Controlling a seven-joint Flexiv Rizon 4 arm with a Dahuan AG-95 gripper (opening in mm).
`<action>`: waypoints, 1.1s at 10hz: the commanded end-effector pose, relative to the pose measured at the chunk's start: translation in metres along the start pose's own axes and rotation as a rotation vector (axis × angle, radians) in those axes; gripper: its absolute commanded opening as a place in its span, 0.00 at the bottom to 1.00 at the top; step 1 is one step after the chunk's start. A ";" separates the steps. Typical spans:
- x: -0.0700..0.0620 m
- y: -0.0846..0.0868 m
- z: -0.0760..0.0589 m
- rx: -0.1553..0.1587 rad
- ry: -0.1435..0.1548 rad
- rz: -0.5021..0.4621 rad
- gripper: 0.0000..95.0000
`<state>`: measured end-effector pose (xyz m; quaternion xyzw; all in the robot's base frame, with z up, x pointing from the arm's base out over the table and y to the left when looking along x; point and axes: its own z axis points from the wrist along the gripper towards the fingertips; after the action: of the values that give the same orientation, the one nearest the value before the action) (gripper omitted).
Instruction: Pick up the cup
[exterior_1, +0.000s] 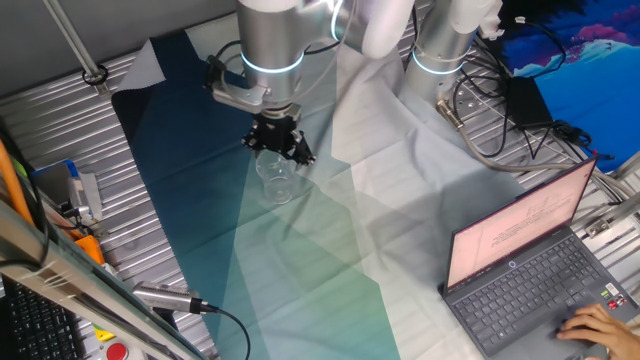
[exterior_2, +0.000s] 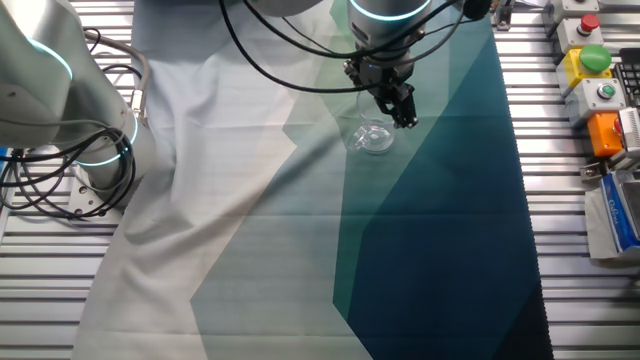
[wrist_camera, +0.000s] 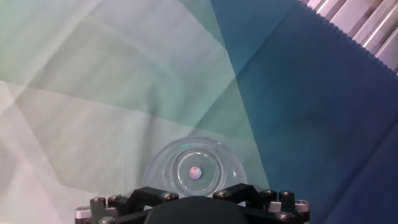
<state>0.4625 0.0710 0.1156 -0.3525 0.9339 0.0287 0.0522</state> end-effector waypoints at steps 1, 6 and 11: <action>-0.001 -0.001 -0.002 -0.003 -0.002 0.010 1.00; -0.004 0.002 -0.002 -0.006 -0.010 0.027 1.00; -0.005 0.004 0.000 0.000 -0.012 0.019 1.00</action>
<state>0.4644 0.0775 0.1157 -0.3442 0.9366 0.0318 0.0579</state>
